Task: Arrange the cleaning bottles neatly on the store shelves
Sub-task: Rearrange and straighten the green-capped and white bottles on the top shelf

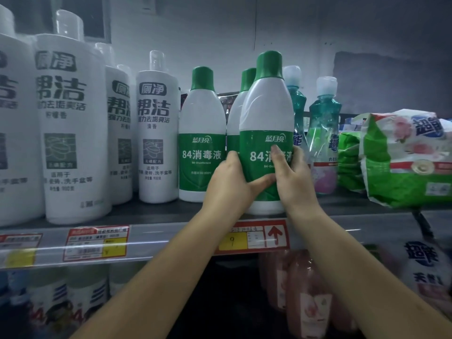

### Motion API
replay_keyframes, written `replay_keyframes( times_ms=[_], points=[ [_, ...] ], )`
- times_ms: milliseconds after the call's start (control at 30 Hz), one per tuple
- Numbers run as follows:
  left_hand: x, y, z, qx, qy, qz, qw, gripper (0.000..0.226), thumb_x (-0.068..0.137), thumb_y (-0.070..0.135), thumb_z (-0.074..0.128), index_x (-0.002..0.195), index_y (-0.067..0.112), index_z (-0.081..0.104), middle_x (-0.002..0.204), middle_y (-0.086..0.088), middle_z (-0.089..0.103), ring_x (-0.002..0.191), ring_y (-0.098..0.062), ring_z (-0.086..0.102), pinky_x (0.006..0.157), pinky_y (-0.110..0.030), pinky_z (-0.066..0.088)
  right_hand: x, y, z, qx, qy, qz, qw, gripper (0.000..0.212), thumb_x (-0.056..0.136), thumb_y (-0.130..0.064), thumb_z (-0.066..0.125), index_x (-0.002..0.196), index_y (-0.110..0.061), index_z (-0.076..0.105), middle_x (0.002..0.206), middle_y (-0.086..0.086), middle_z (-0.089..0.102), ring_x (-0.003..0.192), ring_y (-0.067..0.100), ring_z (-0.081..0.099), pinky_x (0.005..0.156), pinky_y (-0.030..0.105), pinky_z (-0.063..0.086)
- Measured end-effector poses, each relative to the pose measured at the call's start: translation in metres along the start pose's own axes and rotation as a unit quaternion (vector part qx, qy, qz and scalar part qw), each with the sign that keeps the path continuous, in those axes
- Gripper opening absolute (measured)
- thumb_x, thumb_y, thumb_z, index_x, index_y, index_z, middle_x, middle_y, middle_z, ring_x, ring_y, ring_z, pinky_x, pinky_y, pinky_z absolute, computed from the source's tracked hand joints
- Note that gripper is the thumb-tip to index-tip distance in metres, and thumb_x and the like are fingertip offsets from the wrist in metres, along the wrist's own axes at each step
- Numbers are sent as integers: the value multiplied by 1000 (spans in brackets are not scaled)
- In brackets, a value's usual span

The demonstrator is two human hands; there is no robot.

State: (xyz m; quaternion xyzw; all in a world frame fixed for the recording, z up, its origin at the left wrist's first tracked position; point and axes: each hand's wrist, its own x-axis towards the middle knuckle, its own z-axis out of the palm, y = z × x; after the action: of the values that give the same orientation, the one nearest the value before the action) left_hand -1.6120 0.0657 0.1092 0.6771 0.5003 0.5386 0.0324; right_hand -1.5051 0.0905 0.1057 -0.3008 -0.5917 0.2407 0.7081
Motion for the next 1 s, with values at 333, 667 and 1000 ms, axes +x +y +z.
replay_keyframes(
  times_ms=[333, 667, 1000],
  points=[
    [0, -4, 0, -13, 17, 10, 1000, 49, 69, 47, 71, 104, 18, 52, 100, 5, 62, 88, -11, 58, 71, -20, 46, 0, 1, -1, 0, -10, -7, 1000, 32, 88, -37, 54, 112, -17, 47, 109, 2, 62, 100, 15, 61, 82, 26, 53],
    [2, -4, 2, 5, 9, -6, 1000, 56, 70, 48, 71, 111, 18, 49, 101, 5, 60, 89, -13, 56, 74, -21, 44, 7, 5, -3, -9, -39, 45, 998, 43, 87, -45, 53, 117, -15, 45, 113, 1, 61, 107, 19, 58, 97, 43, 47],
    [3, -2, 2, 23, 2, -35, 999, 59, 70, 50, 70, 116, 19, 48, 99, 7, 56, 88, -12, 52, 73, -22, 40, 8, 6, -2, -7, -61, 60, 996, 46, 86, -45, 54, 119, -16, 42, 116, 2, 59, 108, 20, 58, 96, 45, 48]
  ],
)
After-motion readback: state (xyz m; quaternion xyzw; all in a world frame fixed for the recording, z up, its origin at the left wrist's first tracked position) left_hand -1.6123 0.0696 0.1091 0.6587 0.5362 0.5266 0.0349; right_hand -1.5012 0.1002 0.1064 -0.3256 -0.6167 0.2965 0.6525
